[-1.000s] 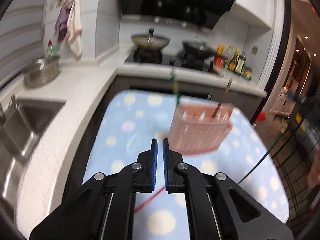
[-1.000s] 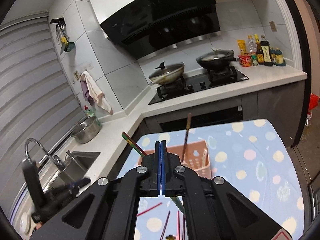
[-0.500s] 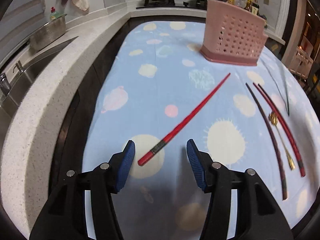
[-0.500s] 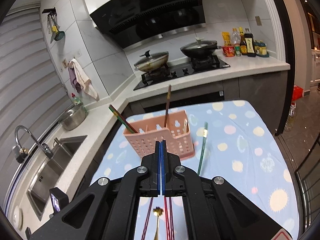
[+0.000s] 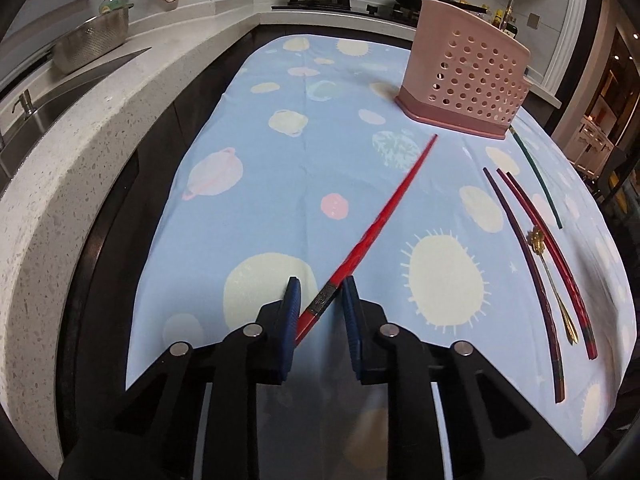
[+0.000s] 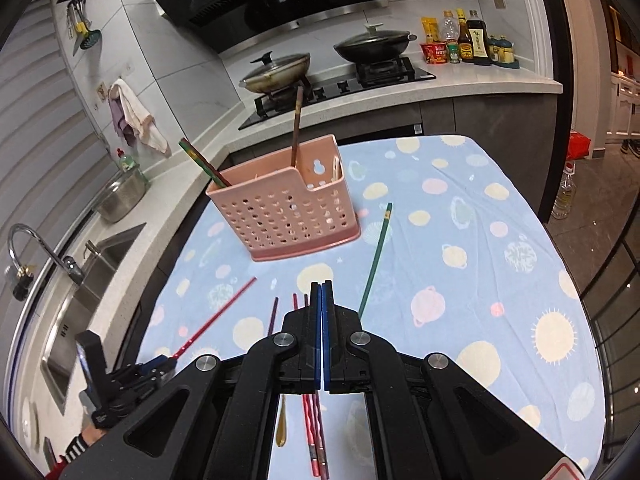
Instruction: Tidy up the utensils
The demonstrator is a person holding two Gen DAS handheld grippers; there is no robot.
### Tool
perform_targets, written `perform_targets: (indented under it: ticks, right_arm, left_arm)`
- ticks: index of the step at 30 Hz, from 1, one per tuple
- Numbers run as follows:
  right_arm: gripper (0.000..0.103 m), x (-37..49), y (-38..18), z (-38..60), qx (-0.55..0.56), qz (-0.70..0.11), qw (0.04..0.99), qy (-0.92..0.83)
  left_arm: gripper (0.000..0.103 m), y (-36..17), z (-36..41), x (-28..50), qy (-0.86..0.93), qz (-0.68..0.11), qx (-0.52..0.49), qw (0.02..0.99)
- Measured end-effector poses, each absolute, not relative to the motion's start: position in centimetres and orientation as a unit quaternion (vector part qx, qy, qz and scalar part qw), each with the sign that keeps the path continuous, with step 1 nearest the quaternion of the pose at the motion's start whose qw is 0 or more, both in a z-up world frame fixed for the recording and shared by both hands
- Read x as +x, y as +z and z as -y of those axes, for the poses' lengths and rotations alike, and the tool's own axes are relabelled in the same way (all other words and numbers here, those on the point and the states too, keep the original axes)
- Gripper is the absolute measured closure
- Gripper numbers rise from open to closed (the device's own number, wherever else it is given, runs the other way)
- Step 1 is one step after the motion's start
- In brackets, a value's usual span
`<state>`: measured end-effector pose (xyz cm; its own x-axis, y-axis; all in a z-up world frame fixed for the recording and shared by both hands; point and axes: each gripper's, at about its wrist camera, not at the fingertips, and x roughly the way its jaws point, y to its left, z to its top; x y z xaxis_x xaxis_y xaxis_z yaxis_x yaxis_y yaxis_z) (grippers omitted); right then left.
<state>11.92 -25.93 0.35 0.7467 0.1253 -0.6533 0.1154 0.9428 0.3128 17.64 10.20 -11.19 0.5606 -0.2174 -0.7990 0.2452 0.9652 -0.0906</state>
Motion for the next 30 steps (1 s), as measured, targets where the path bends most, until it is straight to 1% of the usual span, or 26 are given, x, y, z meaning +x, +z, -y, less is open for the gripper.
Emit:
perform_targets:
  ticks: [4, 7, 12, 19, 21, 22, 23, 30]
  right_arm:
    - [0.101, 12.5, -1.5, 26.3, 0.169, -0.369, 0.914, -0.002]
    - [0.1, 13.4, -2.6, 26.9, 0.169, -0.376, 0.911, -0.007]
    - [0.098, 15.8, -3.9, 28.7, 0.178, -0.38, 0.907, -0.016]
    - [0.094, 22.6, -6.0, 30.9, 0.164, -0.389, 0.906, -0.029]
    - [0.088, 24.8, -6.5, 31.1, 0.155, -0.391, 0.907, -0.034]
    - [0.082, 25.9, -6.8, 31.2, 0.151, -0.391, 0.907, -0.036]
    - [0.08, 26.8, -7.0, 31.4, 0.148, -0.391, 0.908, -0.037]
    - [0.08, 32.6, -9.5, 31.5, 0.123, -0.407, 0.904, -0.047]
  left_arm:
    - [0.093, -11.1, -9.2, 16.5, -0.129, -0.453, 0.014, 0.882]
    - [0.096, -10.8, -8.2, 15.9, -0.129, -0.455, -0.001, 0.881]
    - [0.096, -10.3, -6.6, 15.9, -0.122, -0.457, -0.025, 0.881]
    - [0.096, -10.3, -4.8, 16.5, -0.118, -0.469, -0.037, 0.875]
    - [0.096, -10.3, -4.5, 16.8, -0.118, -0.472, -0.038, 0.873]
    - [0.096, -10.3, -4.4, 16.9, -0.117, -0.474, -0.039, 0.872]
    - [0.096, -10.3, -4.3, 17.1, -0.117, -0.476, -0.04, 0.871]
    - [0.096, -10.6, -3.9, 17.9, -0.115, -0.491, -0.042, 0.862]
